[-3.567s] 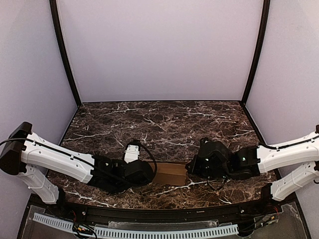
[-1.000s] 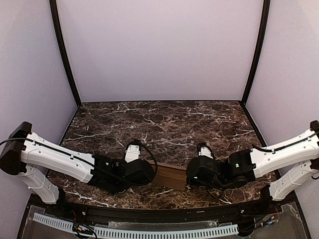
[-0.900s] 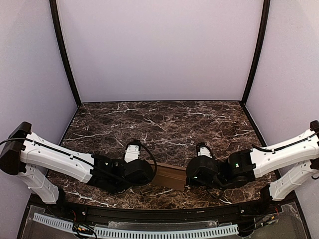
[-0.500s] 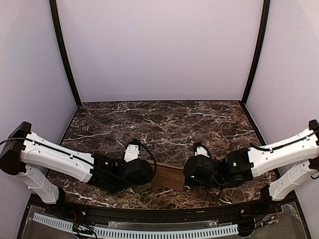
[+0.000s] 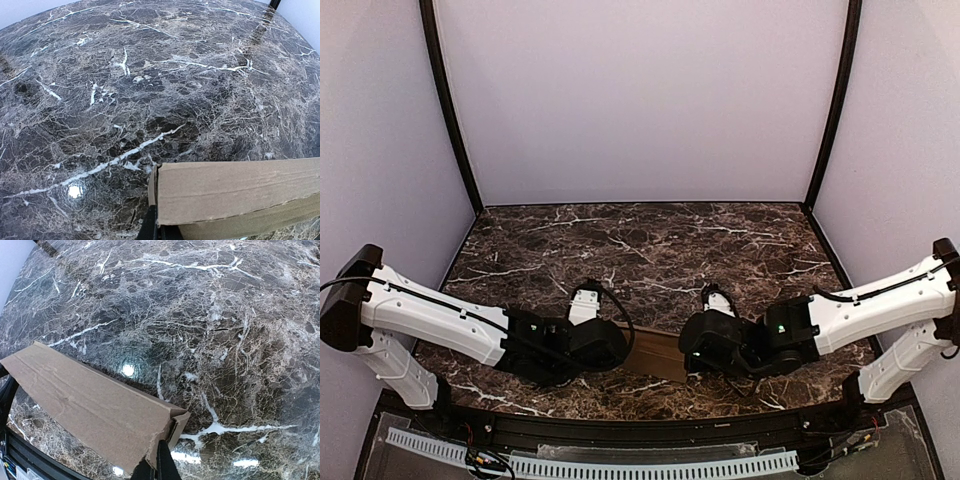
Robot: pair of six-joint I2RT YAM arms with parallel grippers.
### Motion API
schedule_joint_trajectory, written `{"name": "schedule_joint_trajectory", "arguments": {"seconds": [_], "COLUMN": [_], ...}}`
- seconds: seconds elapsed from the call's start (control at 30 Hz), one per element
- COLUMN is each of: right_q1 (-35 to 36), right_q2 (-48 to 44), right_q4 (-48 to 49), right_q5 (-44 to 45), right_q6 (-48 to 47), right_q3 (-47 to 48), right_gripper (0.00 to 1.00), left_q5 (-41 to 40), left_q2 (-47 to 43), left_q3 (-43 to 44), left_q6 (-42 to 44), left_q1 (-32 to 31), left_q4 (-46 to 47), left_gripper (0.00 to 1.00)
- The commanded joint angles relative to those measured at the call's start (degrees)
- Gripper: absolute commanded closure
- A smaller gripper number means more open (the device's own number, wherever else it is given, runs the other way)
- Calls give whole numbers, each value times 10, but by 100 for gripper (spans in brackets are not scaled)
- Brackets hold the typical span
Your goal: Fold the paper box
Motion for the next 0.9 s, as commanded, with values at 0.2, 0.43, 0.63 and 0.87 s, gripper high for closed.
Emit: {"name": "schedule_joint_trajectory", "arguments": {"seconds": [0.2, 0.43, 0.63, 0.87], "right_q1": [10, 10, 10, 8], "right_q2": [43, 67, 62, 38], "right_q4": [13, 36, 36, 21], "right_q5": [-70, -95, -100, -74], "right_q6": [19, 20, 30, 26], "right_q3": [-18, -32, -47, -42], "right_gripper": [100, 100, 100, 92], "left_q5": [113, 115, 107, 97], "left_q2": [22, 24, 19, 7], "left_q3": [-35, -38, -43, -50], "left_q6": [-6, -8, -16, -16], "left_q1": [-11, -11, -12, -11], "left_q4": [-65, -59, -55, -30], "left_gripper": [100, 99, 100, 100]}}
